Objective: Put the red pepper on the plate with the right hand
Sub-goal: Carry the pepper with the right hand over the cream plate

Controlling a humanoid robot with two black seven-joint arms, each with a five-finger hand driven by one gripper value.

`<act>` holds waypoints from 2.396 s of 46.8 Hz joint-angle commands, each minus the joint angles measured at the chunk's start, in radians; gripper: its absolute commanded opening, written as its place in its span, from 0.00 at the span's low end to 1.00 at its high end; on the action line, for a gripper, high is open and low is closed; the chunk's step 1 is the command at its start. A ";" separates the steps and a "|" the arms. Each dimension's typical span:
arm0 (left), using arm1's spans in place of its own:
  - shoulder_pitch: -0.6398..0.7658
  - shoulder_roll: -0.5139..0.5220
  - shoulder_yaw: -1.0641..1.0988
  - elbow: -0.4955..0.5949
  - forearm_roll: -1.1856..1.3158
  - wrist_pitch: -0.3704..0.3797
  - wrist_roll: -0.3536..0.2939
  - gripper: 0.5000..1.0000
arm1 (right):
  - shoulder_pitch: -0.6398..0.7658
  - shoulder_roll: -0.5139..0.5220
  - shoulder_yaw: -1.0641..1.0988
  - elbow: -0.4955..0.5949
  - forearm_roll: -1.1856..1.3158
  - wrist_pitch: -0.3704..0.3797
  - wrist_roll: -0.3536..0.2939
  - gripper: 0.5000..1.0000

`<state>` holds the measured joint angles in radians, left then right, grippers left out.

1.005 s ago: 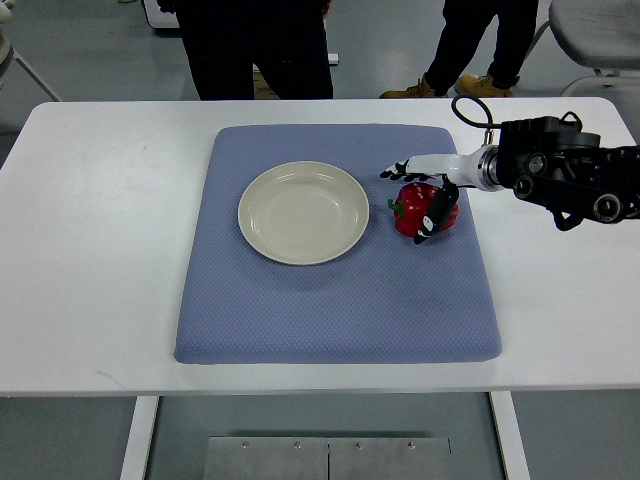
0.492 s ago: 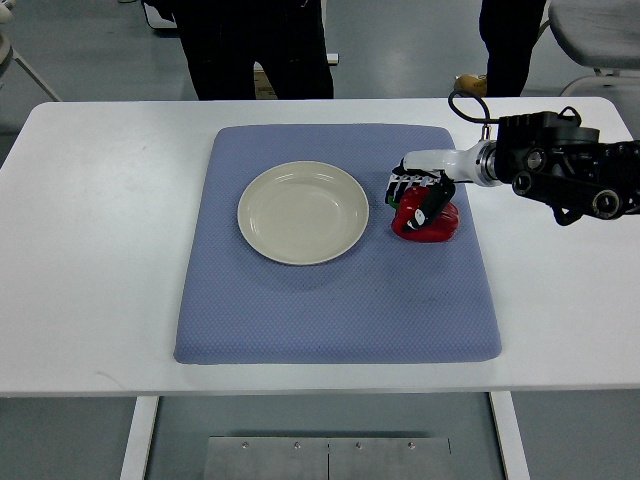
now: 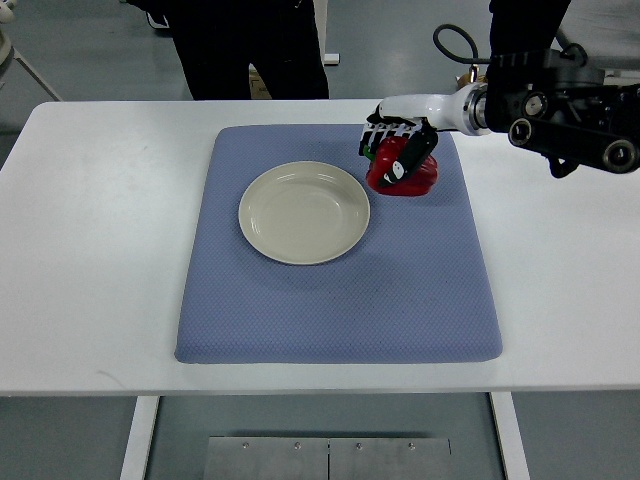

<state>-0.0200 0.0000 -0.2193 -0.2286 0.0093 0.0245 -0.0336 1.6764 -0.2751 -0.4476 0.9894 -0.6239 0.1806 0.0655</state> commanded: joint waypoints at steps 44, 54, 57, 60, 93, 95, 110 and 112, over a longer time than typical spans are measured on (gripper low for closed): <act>0.000 0.000 0.000 0.000 0.000 0.000 0.000 1.00 | -0.060 0.275 -0.003 -0.278 0.199 -0.009 -0.006 0.00; 0.000 0.000 0.000 0.000 0.000 0.000 0.000 1.00 | -0.069 0.275 -0.002 -0.282 0.240 -0.007 -0.016 0.00; 0.000 0.000 0.000 0.000 0.000 0.000 0.000 1.00 | -0.069 0.275 0.000 -0.281 0.271 -0.006 -0.016 0.00; 0.000 0.000 0.000 0.000 0.000 0.000 0.000 1.00 | -0.069 0.275 0.001 -0.276 0.300 -0.004 -0.018 0.00; 0.000 0.000 0.000 0.000 0.000 0.000 0.000 1.00 | -0.145 0.275 0.081 -0.238 0.395 -0.009 -0.012 0.00; 0.000 0.000 0.000 0.000 0.000 0.000 0.000 1.00 | -0.156 0.275 0.087 -0.238 0.395 -0.010 -0.012 0.00; 0.000 0.000 0.000 0.000 0.000 0.000 0.000 1.00 | -0.195 0.275 0.119 -0.238 0.395 -0.049 -0.013 0.65; 0.000 0.000 0.000 0.000 0.000 0.000 0.000 1.00 | -0.195 0.275 0.119 -0.238 0.395 -0.047 -0.015 1.00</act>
<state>-0.0200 0.0000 -0.2194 -0.2286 0.0092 0.0245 -0.0338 1.4820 0.0000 -0.3282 0.7517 -0.2277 0.1321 0.0525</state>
